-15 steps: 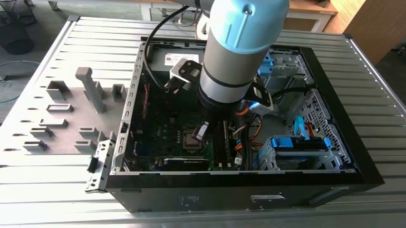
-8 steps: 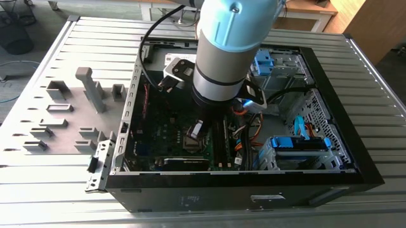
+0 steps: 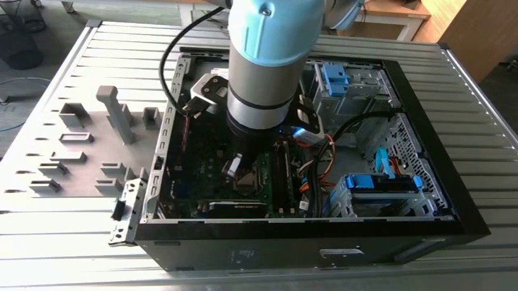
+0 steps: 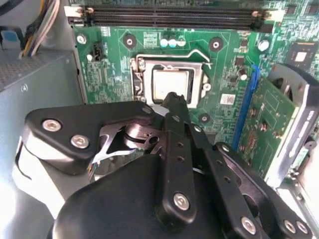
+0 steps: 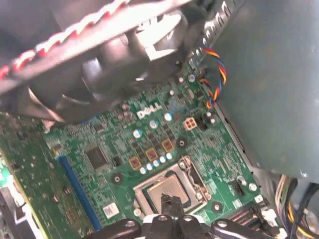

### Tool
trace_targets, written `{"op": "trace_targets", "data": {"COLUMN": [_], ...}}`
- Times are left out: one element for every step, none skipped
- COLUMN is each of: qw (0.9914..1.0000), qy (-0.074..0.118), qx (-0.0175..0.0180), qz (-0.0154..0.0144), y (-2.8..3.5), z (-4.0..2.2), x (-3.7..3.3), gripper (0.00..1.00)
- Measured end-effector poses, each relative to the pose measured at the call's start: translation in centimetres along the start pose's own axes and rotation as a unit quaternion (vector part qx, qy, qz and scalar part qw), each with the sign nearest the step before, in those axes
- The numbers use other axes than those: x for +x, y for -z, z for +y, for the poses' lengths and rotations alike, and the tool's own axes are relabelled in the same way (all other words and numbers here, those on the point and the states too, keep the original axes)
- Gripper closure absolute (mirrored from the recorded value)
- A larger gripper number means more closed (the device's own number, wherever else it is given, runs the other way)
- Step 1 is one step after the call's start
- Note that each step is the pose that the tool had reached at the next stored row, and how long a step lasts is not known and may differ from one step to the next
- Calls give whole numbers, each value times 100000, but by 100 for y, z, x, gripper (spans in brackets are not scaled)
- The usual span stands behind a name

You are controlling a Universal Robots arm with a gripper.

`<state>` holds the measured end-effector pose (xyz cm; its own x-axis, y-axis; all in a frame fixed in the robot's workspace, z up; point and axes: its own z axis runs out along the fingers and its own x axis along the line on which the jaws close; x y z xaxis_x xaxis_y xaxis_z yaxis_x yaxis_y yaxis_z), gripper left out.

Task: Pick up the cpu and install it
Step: 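Install the first cpu locking lever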

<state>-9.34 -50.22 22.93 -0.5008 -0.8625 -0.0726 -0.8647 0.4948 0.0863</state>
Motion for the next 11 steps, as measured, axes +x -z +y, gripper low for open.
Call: {"op": "trace_targets", "data": {"qw": [100000, 100000, 100000, 100000, 100000, 100000, 100000, 100000, 100000, 100000, 100000], "qy": [7, 15, 15, 14, 13, 12, 12, 12, 12, 12, 9], "qx": [6, 11, 13, 13, 14, 14, 16, 15, 13, 13, 15], "qz": [-2, -10, -18, -20, -16, -19, -25, -18, -22, -25, -26], "y": [16, 46, 85, 121, 154, 190, 227, 266, 302, 324, 325], "z": [1, 4, 7, 10, 13, 17, 20, 23, 26, 28, 28], "x": [-1, -3, -6, -9, -11, -14, -17, -19, -22, -24, -23], "gripper": [89, 89, 89, 89, 89, 89, 89, 89, 89, 89, 89]}}
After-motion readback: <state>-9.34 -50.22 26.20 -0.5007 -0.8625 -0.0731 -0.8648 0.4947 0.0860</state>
